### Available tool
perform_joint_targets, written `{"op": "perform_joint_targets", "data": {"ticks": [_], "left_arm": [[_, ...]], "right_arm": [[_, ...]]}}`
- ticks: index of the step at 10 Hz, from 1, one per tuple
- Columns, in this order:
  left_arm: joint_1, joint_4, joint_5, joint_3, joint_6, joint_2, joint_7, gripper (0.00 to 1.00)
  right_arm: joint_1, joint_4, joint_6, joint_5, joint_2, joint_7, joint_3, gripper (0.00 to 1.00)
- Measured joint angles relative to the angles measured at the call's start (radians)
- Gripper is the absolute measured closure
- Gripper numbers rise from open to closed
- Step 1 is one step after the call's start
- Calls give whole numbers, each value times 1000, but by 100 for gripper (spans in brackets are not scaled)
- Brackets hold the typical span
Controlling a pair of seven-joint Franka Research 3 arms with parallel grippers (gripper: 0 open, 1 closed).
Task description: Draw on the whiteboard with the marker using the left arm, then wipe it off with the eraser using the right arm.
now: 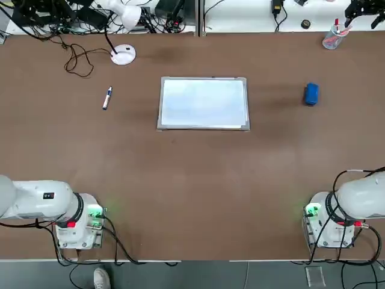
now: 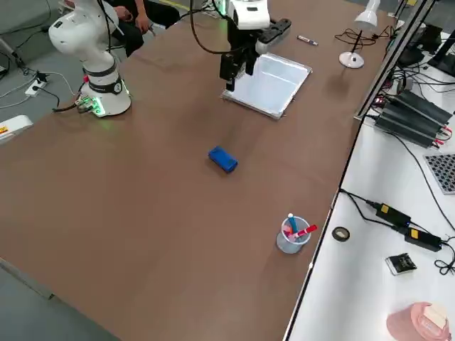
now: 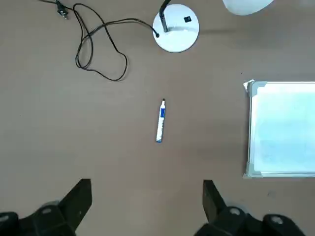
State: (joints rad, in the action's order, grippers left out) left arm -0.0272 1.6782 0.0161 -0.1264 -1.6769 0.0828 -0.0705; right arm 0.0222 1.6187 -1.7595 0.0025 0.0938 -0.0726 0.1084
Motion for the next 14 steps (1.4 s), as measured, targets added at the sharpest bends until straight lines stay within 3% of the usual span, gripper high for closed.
{"op": "perform_joint_targets", "data": {"ticks": [5,14], "left_arm": [[-2,0,0,0,0,0,0,0],[-4,0,0,1,14,-1,-3,0]], "right_arm": [[6,-82,63,10,-19,-122,-14,0],[30,-155,177,11,-19,-133,-19,0]]}}
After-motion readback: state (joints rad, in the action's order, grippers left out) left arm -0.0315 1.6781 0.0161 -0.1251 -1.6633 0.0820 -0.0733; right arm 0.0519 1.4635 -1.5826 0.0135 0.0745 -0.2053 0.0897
